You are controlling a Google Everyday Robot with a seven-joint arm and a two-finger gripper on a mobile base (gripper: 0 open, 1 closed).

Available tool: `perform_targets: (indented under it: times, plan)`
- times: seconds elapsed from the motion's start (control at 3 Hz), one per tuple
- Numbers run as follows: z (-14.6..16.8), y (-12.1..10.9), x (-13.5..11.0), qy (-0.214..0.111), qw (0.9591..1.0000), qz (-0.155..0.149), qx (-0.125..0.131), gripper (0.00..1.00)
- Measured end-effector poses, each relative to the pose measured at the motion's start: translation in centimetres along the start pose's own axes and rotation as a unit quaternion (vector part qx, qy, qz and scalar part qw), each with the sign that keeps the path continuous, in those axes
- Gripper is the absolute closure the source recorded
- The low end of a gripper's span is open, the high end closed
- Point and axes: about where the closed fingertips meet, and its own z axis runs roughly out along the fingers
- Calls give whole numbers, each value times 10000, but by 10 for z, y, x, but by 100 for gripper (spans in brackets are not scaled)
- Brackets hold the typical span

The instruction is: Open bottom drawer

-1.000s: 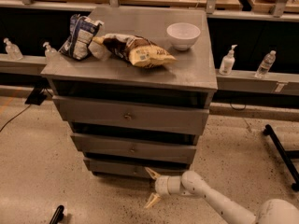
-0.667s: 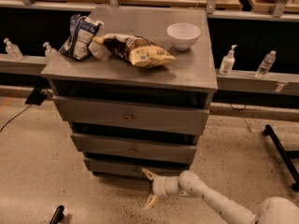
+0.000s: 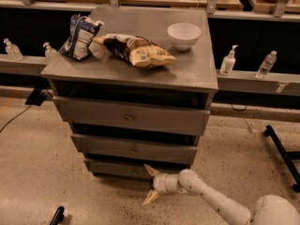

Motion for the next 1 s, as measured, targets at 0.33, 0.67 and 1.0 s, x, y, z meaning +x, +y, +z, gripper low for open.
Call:
perform_targets:
  times: [0.33,0.67,1.0]
  plan:
    - [6,-17,14,16,9993,212,295,0]
    - [16,-31,25,411,9982,167,393,0]
    - [19,-39,36,693,9950,369,621,0]
